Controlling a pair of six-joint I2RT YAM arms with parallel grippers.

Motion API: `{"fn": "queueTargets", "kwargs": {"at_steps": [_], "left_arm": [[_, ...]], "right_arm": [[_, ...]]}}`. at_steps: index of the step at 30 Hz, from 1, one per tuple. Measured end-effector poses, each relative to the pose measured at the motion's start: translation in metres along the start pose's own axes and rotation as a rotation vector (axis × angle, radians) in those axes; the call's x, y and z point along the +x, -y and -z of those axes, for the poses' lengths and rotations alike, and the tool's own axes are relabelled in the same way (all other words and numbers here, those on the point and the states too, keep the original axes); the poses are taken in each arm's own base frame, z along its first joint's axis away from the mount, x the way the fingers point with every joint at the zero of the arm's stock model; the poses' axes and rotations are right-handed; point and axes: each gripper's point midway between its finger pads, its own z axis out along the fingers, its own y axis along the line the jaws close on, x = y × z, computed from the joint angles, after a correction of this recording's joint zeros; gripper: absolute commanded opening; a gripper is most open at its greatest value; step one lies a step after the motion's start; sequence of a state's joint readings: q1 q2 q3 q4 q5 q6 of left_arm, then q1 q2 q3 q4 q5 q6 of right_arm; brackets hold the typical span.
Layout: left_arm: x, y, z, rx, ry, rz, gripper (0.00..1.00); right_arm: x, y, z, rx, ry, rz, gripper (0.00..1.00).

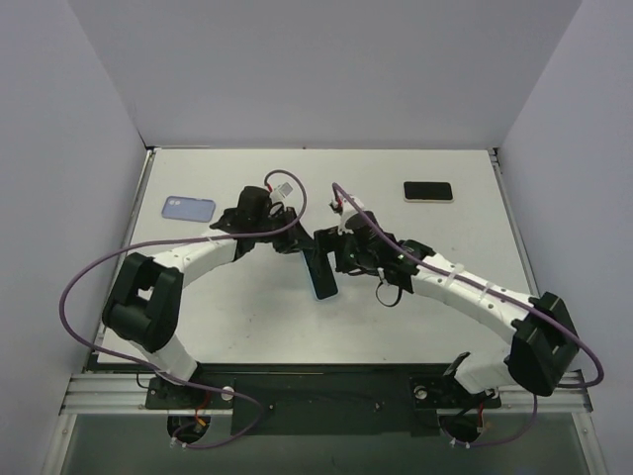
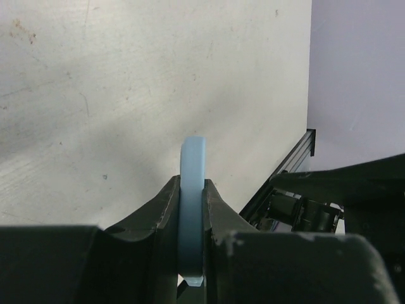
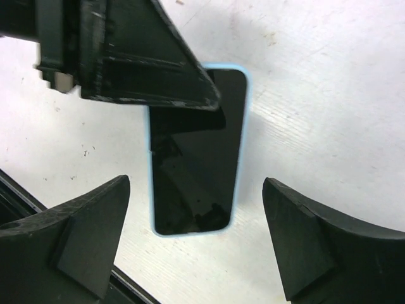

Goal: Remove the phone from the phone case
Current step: Adjust the phone.

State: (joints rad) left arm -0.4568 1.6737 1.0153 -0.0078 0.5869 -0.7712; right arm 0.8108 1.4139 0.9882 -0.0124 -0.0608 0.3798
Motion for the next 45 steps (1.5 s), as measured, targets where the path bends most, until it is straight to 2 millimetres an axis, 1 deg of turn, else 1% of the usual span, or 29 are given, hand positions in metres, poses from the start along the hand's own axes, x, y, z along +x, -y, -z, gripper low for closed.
{"fn": "queueTargets", "kwargs": {"at_steps": [2, 3, 6, 8, 10, 11, 12, 13, 15, 17, 19, 21, 22, 23, 24, 26, 28, 32, 35, 37, 38, 39, 40, 41, 42, 43, 45], "left_arm": [[-0.006, 0.011, 0.007, 0.000, 0.018, -0.020, 0.00], [-0.013, 0.021, 0.012, 0.005, 0.040, -0.041, 0.00], [-0.039, 0.060, 0.035, 0.069, 0.139, -0.125, 0.00], [-0.055, 0.094, 0.056, 0.161, 0.225, -0.187, 0.00], [-0.064, 0.124, 0.078, 0.268, 0.301, -0.226, 0.00], [-0.066, 0.136, 0.089, 0.319, 0.336, -0.241, 0.00], [-0.066, 0.143, 0.098, 0.358, 0.367, -0.246, 0.00], [-0.064, 0.147, 0.106, 0.390, 0.394, -0.243, 0.00], [-0.060, 0.148, 0.116, 0.430, 0.435, -0.197, 0.00], [-0.056, 0.144, 0.123, 0.456, 0.470, -0.127, 0.00], [-0.053, 0.143, 0.127, 0.478, 0.489, -0.064, 0.00], [-0.056, 0.148, 0.132, 0.514, 0.504, -0.005, 0.00], [-0.057, 0.151, 0.134, 0.529, 0.508, 0.013, 0.00], [-0.059, 0.156, 0.138, 0.551, 0.515, 0.030, 0.00], [-0.060, 0.160, 0.141, 0.573, 0.520, 0.041, 0.00], [-0.061, 0.168, 0.146, 0.609, 0.523, 0.054, 0.00], [-0.061, 0.171, 0.149, 0.623, 0.528, 0.066, 0.00], [-0.061, 0.175, 0.154, 0.639, 0.529, 0.088, 0.00], [-0.058, 0.180, 0.156, 0.651, 0.520, 0.093, 0.00], [-0.055, 0.181, 0.155, 0.656, 0.507, 0.092, 0.00], [-0.053, 0.182, 0.154, 0.656, 0.499, 0.093, 0.00], [-0.053, 0.182, 0.154, 0.658, 0.496, 0.093, 0.00], [-0.053, 0.183, 0.155, 0.662, 0.495, 0.091, 0.04], [-0.053, 0.184, 0.156, 0.664, 0.497, 0.088, 0.19], [-0.053, 0.184, 0.156, 0.666, 0.498, 0.087, 0.27], [-0.053, 0.184, 0.156, 0.666, 0.498, 0.088, 0.38], [-0.053, 0.184, 0.156, 0.667, 0.498, 0.095, 0.45]], "right_arm": [[-0.008, 0.007, 0.015, 0.001, 0.025, -0.020, 0.85], [-0.011, 0.011, 0.023, -0.005, 0.036, -0.036, 0.85], [-0.013, 0.025, 0.043, -0.036, 0.057, -0.107, 0.85], [-0.013, 0.032, 0.053, -0.077, 0.066, -0.180, 0.83], [-0.012, 0.034, 0.058, -0.123, 0.078, -0.254, 0.81], [-0.011, 0.031, 0.060, -0.151, 0.078, -0.278, 0.78], [-0.011, 0.025, 0.062, -0.194, 0.084, -0.306, 0.76], [-0.011, 0.017, 0.065, -0.242, 0.092, -0.332, 0.75], [-0.015, 0.001, 0.073, -0.341, 0.123, -0.387, 0.75], [-0.022, -0.014, 0.082, -0.440, 0.170, -0.440, 0.74], [-0.029, -0.025, 0.090, -0.517, 0.214, -0.476, 0.71], [-0.035, -0.034, 0.097, -0.580, 0.246, -0.504, 0.64], [-0.039, -0.038, 0.100, -0.600, 0.254, -0.511, 0.56], [-0.043, -0.041, 0.103, -0.620, 0.266, -0.516, 0.52], [-0.046, -0.044, 0.106, -0.638, 0.276, -0.517, 0.46], [-0.053, -0.049, 0.111, -0.670, 0.295, -0.528, 0.36], [-0.061, -0.055, 0.118, -0.720, 0.311, -0.540, 0.28], [-0.074, -0.065, 0.129, -0.795, 0.348, -0.551, 0.28], [-0.080, -0.068, 0.135, -0.823, 0.369, -0.554, 0.26], [-0.082, -0.068, 0.136, -0.831, 0.376, -0.554, 0.04], [-0.082, -0.068, 0.135, -0.832, 0.374, -0.558, 0.00], [-0.081, -0.069, 0.136, -0.841, 0.360, -0.578, 0.00], [-0.082, -0.070, 0.136, -0.846, 0.356, -0.590, 0.00], [-0.082, -0.071, 0.136, -0.851, 0.355, -0.592, 0.00], [-0.082, -0.073, 0.137, -0.858, 0.353, -0.591, 0.00], [-0.082, -0.073, 0.137, -0.860, 0.354, -0.591, 0.00], [-0.083, -0.075, 0.136, -0.856, 0.363, -0.584, 0.00]]}}
